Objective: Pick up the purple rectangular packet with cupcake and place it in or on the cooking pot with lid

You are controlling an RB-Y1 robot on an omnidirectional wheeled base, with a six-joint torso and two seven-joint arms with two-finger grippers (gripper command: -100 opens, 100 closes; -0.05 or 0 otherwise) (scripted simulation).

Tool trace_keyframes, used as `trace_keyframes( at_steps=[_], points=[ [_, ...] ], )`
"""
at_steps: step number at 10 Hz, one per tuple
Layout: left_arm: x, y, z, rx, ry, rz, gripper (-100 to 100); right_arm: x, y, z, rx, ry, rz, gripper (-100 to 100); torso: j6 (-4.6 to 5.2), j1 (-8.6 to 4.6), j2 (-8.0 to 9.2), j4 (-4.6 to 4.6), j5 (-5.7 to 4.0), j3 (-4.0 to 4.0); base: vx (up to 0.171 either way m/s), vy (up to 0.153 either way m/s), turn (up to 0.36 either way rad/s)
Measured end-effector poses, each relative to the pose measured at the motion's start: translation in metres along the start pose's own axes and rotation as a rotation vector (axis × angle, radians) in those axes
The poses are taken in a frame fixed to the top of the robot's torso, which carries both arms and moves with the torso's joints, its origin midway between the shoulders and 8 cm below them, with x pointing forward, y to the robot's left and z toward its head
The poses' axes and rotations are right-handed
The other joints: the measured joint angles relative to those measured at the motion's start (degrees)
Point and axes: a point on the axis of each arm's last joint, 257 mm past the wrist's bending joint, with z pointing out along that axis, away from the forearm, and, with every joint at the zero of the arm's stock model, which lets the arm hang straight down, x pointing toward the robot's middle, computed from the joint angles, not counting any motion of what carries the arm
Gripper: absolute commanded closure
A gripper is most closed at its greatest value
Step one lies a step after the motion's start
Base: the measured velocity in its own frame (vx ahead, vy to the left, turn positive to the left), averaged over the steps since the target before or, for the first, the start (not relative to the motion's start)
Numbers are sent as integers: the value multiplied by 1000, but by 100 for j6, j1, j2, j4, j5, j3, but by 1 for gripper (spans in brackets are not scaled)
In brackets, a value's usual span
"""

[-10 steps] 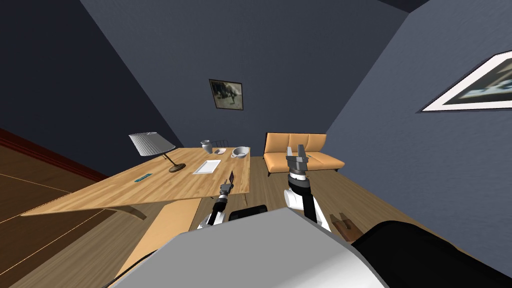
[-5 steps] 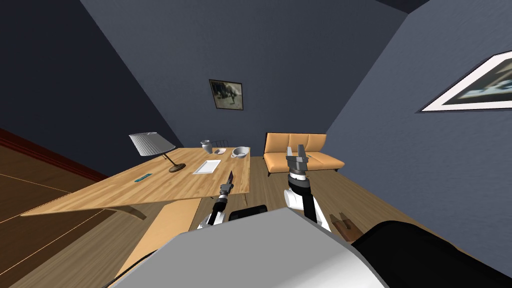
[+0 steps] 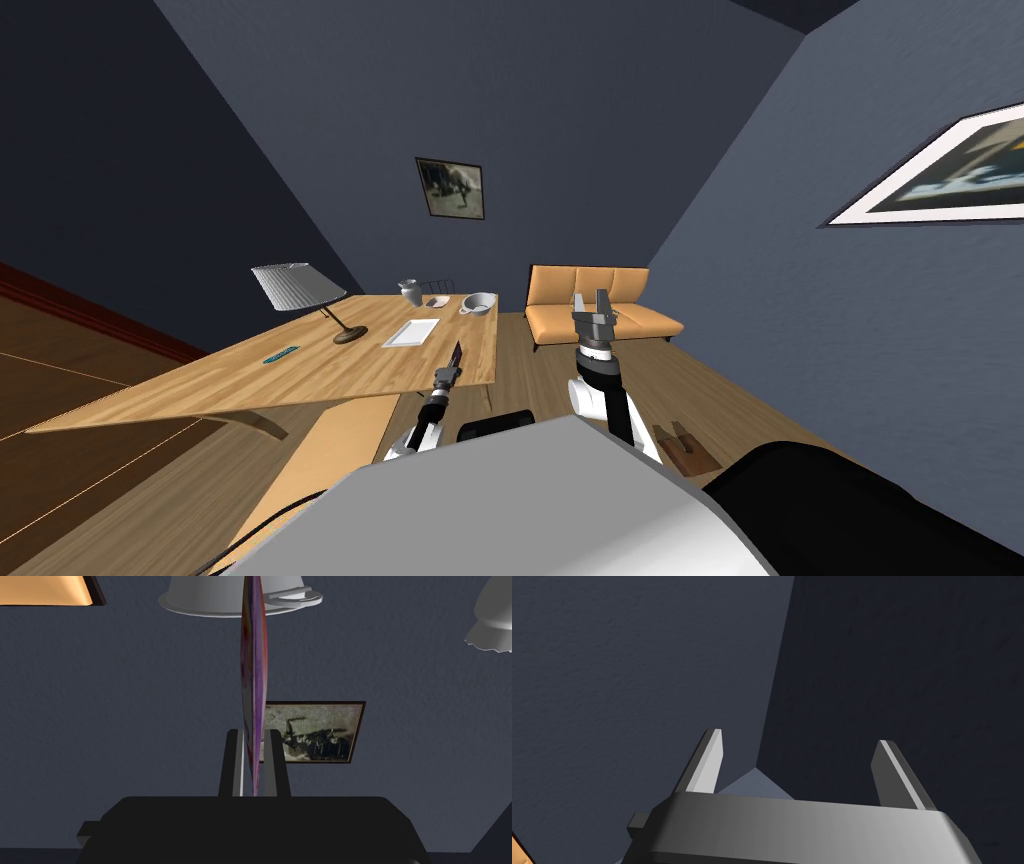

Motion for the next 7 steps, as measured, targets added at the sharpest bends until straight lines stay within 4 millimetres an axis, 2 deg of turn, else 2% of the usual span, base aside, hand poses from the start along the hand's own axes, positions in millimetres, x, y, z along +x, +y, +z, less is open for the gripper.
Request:
trace_keyframes(
  at_steps=[2,3,4,6,7],
  points=[
    [-2,21,-6,-2,-1,3,100,0,0,0,0,0,0,0,0,-28,27,-12,2,7,-114,-146,-9],
    [-1,25,-6,-2,5,-1,100,0,0,0,0,0,0,0,3,-15,16,-13,6,1,-28,-43,-5],
    [2,26,-7,-1,11,-2,100,0,0,0,0,0,0,0,1,12,-7,-17,10,-11,-79,-139,-68],
    [0,55,-10,-2,14,-7,100,0,0,0,0,0,0,0,2,-45,21,-29,11,-5,-144,-246,-27],
    [-1,63,-11,-2,16,-21,100,0,0,0,0,0,0,0,7,-61,34,-35,16,-1,-136,-238,-37]
  ],
)
